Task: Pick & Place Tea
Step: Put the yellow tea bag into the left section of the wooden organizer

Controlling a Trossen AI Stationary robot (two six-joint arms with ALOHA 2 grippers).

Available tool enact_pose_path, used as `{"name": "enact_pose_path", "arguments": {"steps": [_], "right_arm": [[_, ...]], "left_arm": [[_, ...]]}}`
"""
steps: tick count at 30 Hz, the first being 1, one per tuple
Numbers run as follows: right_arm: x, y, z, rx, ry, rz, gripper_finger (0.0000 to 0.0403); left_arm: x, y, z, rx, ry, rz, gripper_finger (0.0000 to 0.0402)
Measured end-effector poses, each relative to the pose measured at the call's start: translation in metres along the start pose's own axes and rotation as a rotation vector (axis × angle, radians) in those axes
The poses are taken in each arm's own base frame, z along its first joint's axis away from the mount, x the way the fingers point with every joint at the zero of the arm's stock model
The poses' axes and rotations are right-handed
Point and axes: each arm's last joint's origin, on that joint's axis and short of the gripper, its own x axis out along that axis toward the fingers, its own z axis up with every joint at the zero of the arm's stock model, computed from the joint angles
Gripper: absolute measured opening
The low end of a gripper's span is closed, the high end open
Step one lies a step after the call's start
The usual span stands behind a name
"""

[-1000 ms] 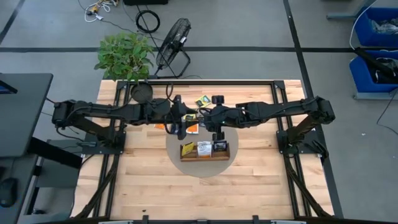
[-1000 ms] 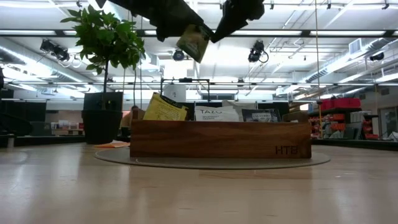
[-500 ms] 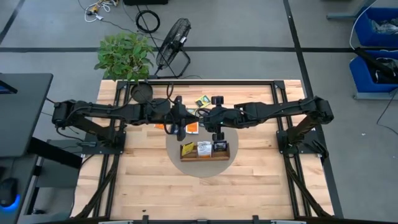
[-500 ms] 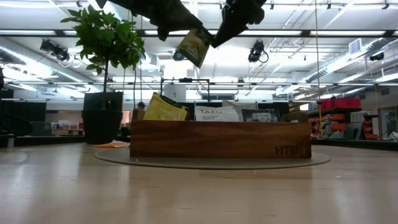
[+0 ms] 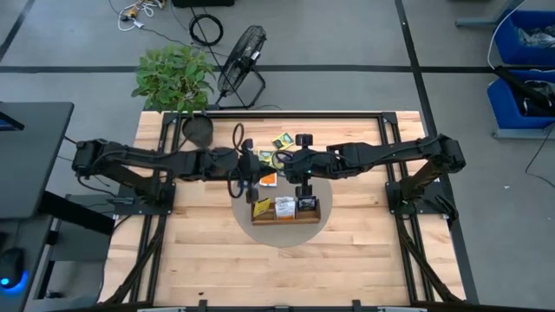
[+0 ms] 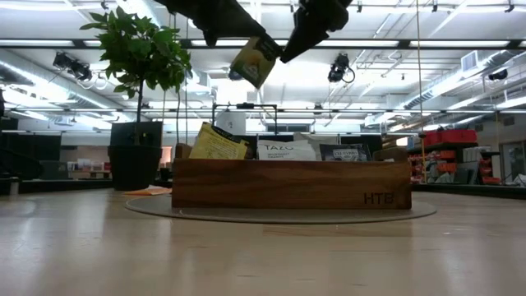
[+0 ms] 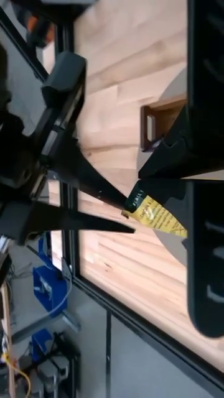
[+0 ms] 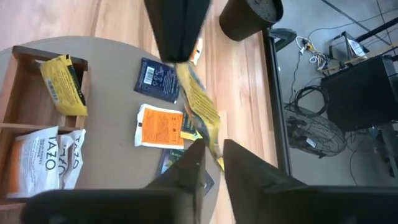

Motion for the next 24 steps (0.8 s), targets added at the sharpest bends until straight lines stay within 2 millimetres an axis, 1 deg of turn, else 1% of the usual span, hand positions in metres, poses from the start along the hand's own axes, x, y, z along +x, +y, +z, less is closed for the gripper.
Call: {"name": "enact_pose_path", "arguments": {"steps": [5, 10, 17, 21, 24], "right_arm": [[-0.006, -0.003, -0.001, 0.013, -0.001, -0.006, 0.0103], [-0.017, -0.009, -0.004, 0.044, 0.016, -0.074, 0.0130], [-0.031, -0.016, -0.008, 0.091, 0.014, -0.109, 0.0144], [-0.033, -0.017, -0.008, 0.112, 0.015, -0.131, 0.0144], [-0.033, -0.018, -0.007, 0.121, 0.007, -0.134, 0.0144]], "left_arm": [[-0.004, -0.015, 0.000, 0.016, 0.008, 0.012, 0.0001], [-0.012, -0.032, -0.003, 0.033, 0.043, 0.017, 0.0001], [-0.023, -0.056, -0.003, 0.006, 0.005, 0.058, 0.0001], [-0.024, -0.067, -0.024, -0.033, -0.018, 0.100, 0.0001], [-0.025, -0.070, -0.038, -0.110, -0.074, 0.120, 0.0001]]}}
